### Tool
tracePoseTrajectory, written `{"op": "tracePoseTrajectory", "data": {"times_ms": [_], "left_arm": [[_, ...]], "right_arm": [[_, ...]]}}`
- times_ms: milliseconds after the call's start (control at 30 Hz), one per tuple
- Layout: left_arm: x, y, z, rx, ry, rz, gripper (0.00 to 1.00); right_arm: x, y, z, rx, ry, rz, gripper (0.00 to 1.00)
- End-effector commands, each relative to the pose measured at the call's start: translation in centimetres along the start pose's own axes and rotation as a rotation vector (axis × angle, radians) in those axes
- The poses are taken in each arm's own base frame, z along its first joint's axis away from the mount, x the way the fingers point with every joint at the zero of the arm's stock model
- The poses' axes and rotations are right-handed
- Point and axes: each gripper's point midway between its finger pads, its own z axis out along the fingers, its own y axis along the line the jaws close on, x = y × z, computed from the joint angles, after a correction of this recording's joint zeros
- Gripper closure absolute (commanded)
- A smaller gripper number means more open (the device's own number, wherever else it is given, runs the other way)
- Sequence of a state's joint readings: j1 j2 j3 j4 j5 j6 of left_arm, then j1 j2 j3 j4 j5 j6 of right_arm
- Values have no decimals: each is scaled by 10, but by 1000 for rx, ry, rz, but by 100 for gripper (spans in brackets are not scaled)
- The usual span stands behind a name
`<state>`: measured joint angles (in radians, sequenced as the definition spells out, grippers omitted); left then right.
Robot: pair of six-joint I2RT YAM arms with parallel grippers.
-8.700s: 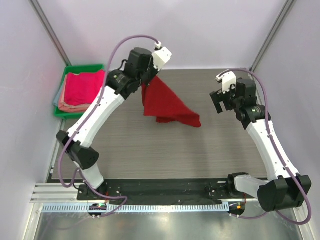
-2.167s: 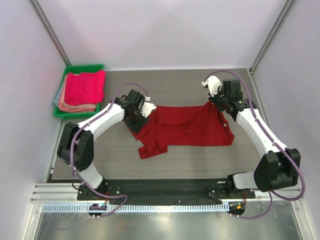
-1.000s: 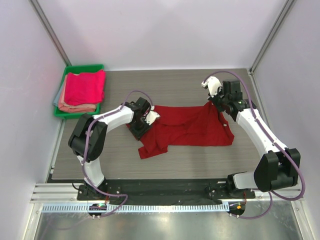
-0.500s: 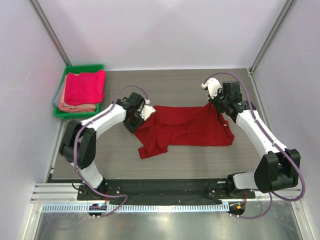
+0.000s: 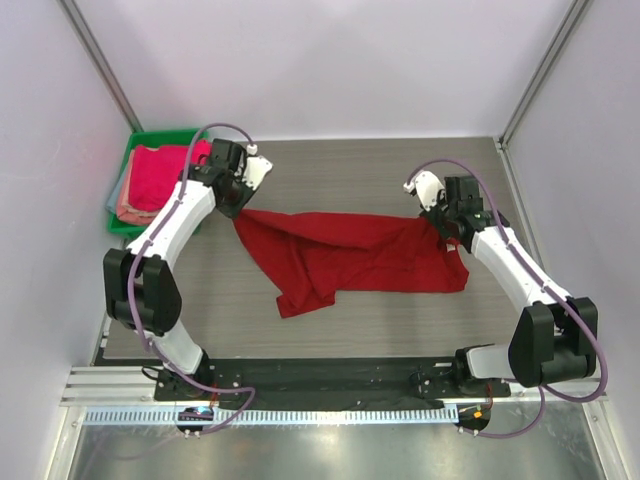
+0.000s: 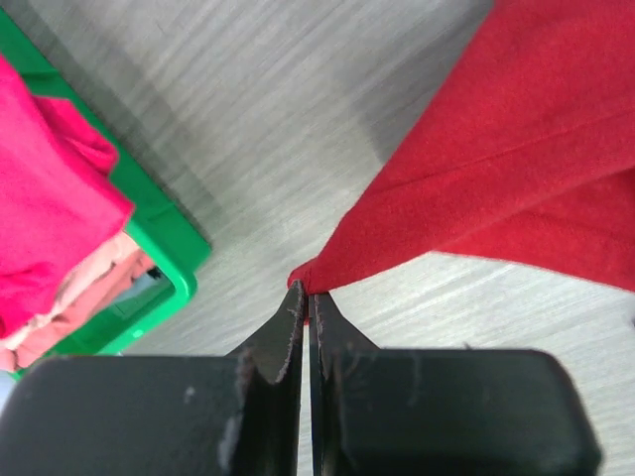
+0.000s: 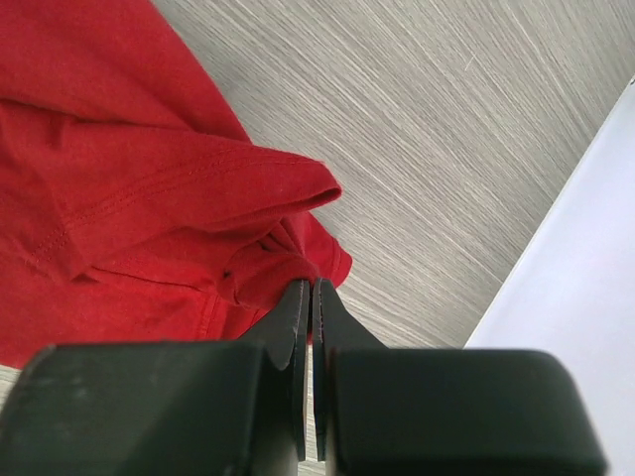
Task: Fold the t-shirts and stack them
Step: Flatten the tshirt out
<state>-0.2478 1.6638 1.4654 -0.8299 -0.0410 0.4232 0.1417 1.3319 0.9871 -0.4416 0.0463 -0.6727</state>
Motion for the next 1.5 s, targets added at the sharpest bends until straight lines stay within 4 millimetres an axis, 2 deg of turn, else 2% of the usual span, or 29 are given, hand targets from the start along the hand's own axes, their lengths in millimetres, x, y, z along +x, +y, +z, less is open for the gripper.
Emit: {"op": "tracePoseTrajectory", "data": {"times_ms": [0, 33, 67, 100, 133, 167, 200, 233, 267, 367, 400, 433, 500, 533, 567, 600, 667, 800, 900, 967, 1000, 1033, 1133, 1167, 1233, 1267, 1333, 1367, 1467], "left_arm": [[-22, 24, -11, -66, -50, -16, 100], [-29, 31, -14, -82, -69, -25, 100], [-37, 37, -18, -96, -89, -33, 100], [-59, 52, -35, -140, -151, -41, 100], [-70, 61, -44, -162, -181, -49, 100], [-78, 68, -48, -173, -192, -52, 100], [-91, 78, -61, -200, -232, -61, 100], [-112, 93, -87, -241, -303, -72, 100], [-122, 101, -99, -264, -340, -80, 100], [-143, 117, -155, -342, -476, -99, 100], [-144, 118, -167, -355, -508, -114, 100], [-142, 117, -168, -363, -516, -125, 100], [-134, 113, -187, -375, -552, -141, 100], [-124, 106, -178, -351, -518, -135, 100], [-117, 102, -174, -343, -496, -132, 100], [-111, 99, -179, -346, -496, -133, 100], [-101, 94, -175, -336, -477, -125, 100], [-99, 95, -204, -365, -520, -118, 100], [-107, 100, -226, -403, -577, -105, 100], [-112, 103, -221, -402, -576, -96, 100], [-114, 104, -213, -397, -564, -91, 100], [-115, 104, -195, -380, -533, -84, 100], [-114, 97, -148, -320, -468, -53, 99], [-112, 94, -120, -283, -420, -44, 99], [-106, 85, -81, -223, -357, -32, 99], [-102, 80, -52, -189, -304, -30, 99], [-99, 77, -26, -161, -256, -27, 99], [-93, 74, -2, -136, -212, -25, 100], [-98, 76, 19, -130, -192, -31, 100]], "right_arm": [[-19, -22, -18, 79, -66, -3, 99], [-27, -28, -23, 95, -86, 6, 99], [-48, -47, -35, 144, -137, 19, 99], [-59, -57, -41, 172, -163, 31, 99], [-69, -68, -46, 197, -185, 38, 99], [-92, -92, -62, 260, -243, 47, 99], [-101, -101, -64, 280, -255, 46, 99], [-111, -112, -71, 307, -281, 47, 99], [-128, -128, -87, 349, -326, 53, 99], [-150, -144, -117, 400, -418, 93, 99], [-154, -145, -131, 410, -454, 112, 99], [-155, -145, -139, 412, -476, 131, 99], [-146, -132, -135, 377, -473, 152, 99], [-140, -128, -140, 379, -471, 160, 99], [-129, -120, -132, 365, -444, 163, 99], [-127, -117, -133, 357, -448, 165, 99], [-128, -112, -148, 343, -473, 171, 99], [-134, -110, -178, 317, -503, 168, 99], [-141, -105, -196, 290, -545, 151, 99], [-141, -104, -193, 282, -539, 147, 99], [-139, -102, -186, 274, -525, 143, 99], [-137, -100, -180, 265, -513, 134, 99], [-118, -77, -133, 171, -421, 89, 99], [-102, -63, -108, 123, -366, 79, 99], [-82, -37, -67, 19, -289, 48, 99], [-78, -32, -55, -6, -268, 50, 99], [-71, -19, -26, -72, -220, 45, 99], [-71, -19, -20, -81, -215, 44, 99], [-75, -20, 12, -105, -187, 54, 99]]}}
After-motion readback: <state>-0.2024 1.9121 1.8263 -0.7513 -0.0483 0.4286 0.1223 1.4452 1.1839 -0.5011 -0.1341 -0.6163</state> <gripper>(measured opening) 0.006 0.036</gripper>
